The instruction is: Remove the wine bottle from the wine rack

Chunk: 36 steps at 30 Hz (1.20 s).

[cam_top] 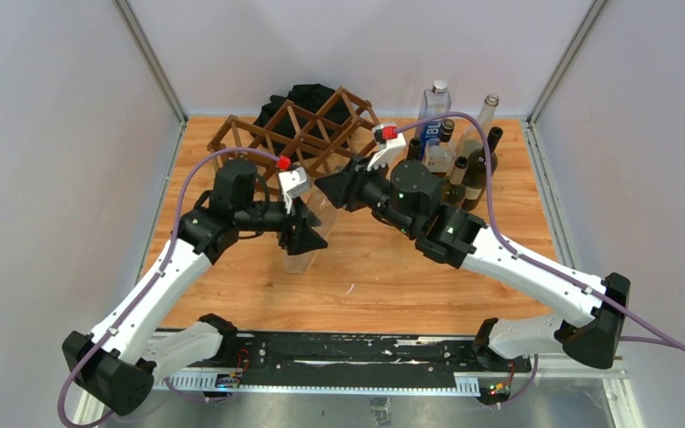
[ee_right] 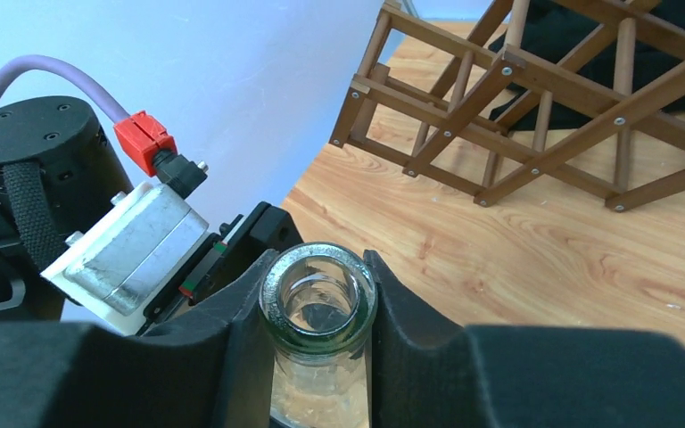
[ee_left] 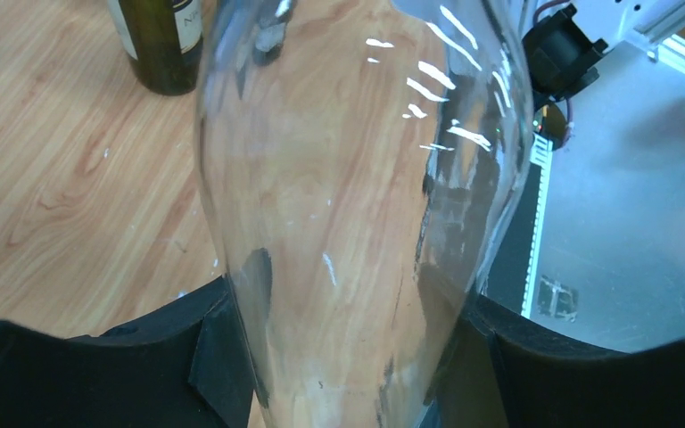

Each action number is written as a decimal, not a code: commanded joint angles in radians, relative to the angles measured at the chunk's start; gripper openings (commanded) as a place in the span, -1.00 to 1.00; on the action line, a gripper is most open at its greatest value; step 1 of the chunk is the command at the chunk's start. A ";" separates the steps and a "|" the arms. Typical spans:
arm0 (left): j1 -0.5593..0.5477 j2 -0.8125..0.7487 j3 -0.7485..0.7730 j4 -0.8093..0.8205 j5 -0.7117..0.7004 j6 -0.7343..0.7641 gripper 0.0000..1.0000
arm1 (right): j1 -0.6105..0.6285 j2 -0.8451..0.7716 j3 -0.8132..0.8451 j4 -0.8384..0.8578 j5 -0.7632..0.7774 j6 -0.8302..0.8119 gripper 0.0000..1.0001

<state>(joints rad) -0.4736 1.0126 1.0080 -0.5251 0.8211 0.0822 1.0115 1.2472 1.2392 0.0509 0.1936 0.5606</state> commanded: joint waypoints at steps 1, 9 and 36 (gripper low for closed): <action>-0.002 -0.034 0.011 0.018 0.009 0.023 -0.93 | 0.004 0.023 0.046 -0.046 0.061 -0.049 -0.72; 0.023 0.080 0.159 -0.296 -0.298 0.177 1.00 | 0.004 -0.020 0.108 -0.284 0.147 -0.224 -1.00; 0.277 0.136 0.201 -0.230 -0.594 0.164 1.00 | -0.118 -0.055 -0.307 0.099 0.440 -0.486 -1.00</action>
<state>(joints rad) -0.2043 1.1702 1.2243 -0.8207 0.2523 0.2508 0.9173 1.1904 0.9604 -0.0227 0.5694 0.0921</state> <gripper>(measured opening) 0.996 0.386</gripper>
